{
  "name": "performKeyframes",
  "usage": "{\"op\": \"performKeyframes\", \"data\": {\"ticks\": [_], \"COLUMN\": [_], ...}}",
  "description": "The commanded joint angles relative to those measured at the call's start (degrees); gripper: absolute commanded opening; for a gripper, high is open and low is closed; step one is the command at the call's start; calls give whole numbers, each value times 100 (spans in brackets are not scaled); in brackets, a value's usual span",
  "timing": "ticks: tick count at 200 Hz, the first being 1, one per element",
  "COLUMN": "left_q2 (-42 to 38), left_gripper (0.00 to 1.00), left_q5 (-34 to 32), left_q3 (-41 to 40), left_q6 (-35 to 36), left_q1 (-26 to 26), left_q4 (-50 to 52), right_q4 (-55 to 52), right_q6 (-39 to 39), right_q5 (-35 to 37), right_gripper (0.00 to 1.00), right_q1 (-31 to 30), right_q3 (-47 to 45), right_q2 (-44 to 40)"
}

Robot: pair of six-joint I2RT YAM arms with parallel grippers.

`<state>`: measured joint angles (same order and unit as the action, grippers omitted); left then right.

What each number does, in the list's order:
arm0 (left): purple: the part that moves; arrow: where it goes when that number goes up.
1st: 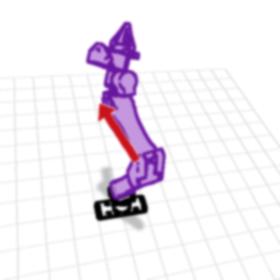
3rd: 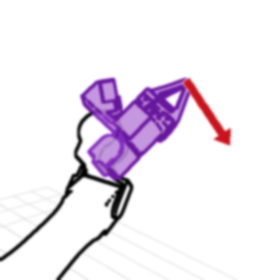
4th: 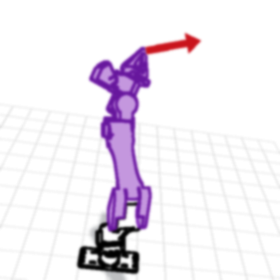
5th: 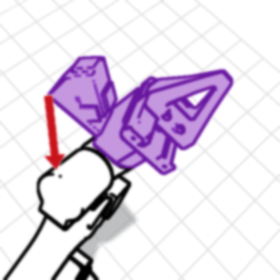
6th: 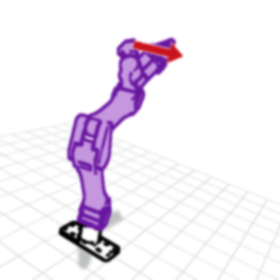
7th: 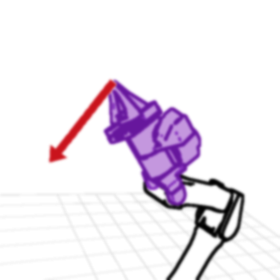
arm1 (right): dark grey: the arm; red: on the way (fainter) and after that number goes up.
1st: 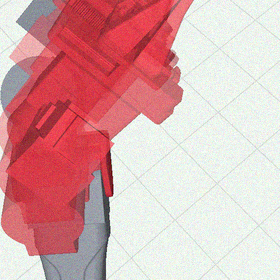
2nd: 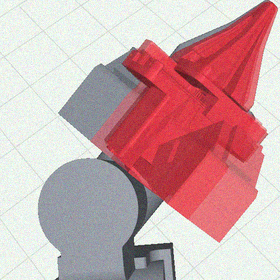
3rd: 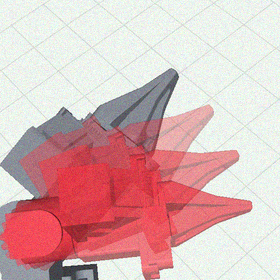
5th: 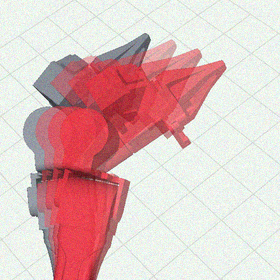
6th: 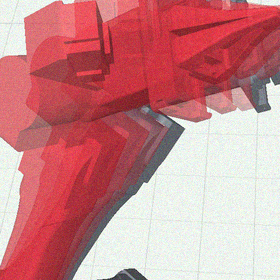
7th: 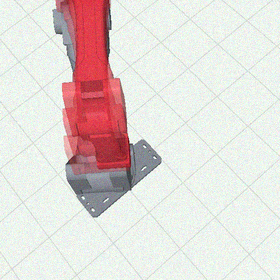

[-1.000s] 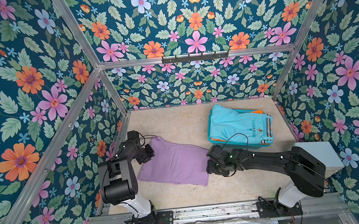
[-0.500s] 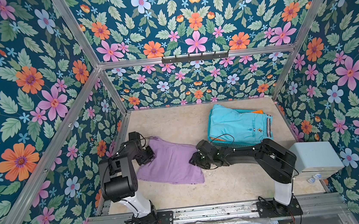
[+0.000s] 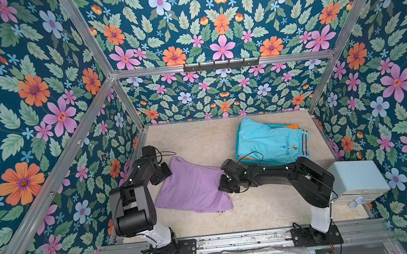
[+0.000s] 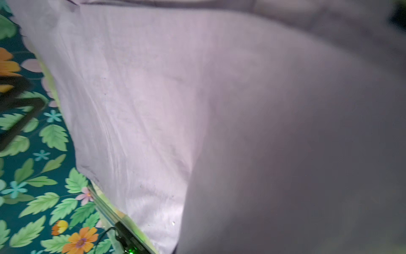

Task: Put the folded long pants in the basket
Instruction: Pick up the long pant at the center of the board.

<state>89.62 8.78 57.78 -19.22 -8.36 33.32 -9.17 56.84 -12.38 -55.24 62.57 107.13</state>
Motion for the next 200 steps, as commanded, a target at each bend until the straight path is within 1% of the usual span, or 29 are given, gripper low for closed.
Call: {"op": "performKeyframes", "data": {"ticks": [1,13,23,31,45,52,57,63,68,76,86,90,104,115,136,154,172,200], "left_q2": [-185,-230,-266,-308,-311,-274,-214,-141,-78,-2,102,145,349,589,841,708,548,335], "left_gripper": [63,64,65,66,67,67,67,67,67,67,66,66,65,62,54,52,52,52], "left_q5": [-430,-948,-944,-597,524,969,1216,1360,1351,1161,1054,1027,999,975,1159,1337,1666,1884], "left_q3": [-16,-87,-230,-415,-792,-961,-1018,-1046,-1049,-1042,-1019,-1016,-979,-877,-943,-1039,-1127,-1336], "left_q6": [269,361,463,470,470,443,446,446,461,471,481,493,536,586,560,553,492,254], "left_q1": [11,93,119,125,176,258,329,422,517,646,669,661,663,672,740,901,984,1139], "left_q4": [69,134,125,26,-321,-514,-553,-548,-534,-523,-477,-488,-480,-316,-309,-388,-470,-611], "right_q4": [-1159,-1127,-1079,-1038,-885,-824,-804,-814,-825,-839,-868,-888,-895,-893,-917,-894,-911,-979], "right_q6": [-299,-213,-148,-85,33,67,67,72,63,48,25,7,11,3,-32,-24,-32,-55], "right_q5": [440,508,571,634,666,675,676,676,676,676,682,684,711,702,658,656,641,624], "right_gripper": [0,0,0,0,0,0,0,0,0,0,0,0,0,0,0,0,0,0], "right_q1": [11,25,39,34,53,62,68,78,98,116,123,134,136,142,145,139,138,137], "right_q3": [-401,-752,-981,-1128,-1369,-1436,-1456,-1460,-1458,-1462,-1460,-1458,-1491,-1504,-1467,-1475,-1417,-1309], "right_q2": [-443,-689,-844,-950,-1093,-1135,-1154,-1162,-1160,-1161,-1161,-1361,-1471,-1526,-1542,-1572,-1525,-1500]}}
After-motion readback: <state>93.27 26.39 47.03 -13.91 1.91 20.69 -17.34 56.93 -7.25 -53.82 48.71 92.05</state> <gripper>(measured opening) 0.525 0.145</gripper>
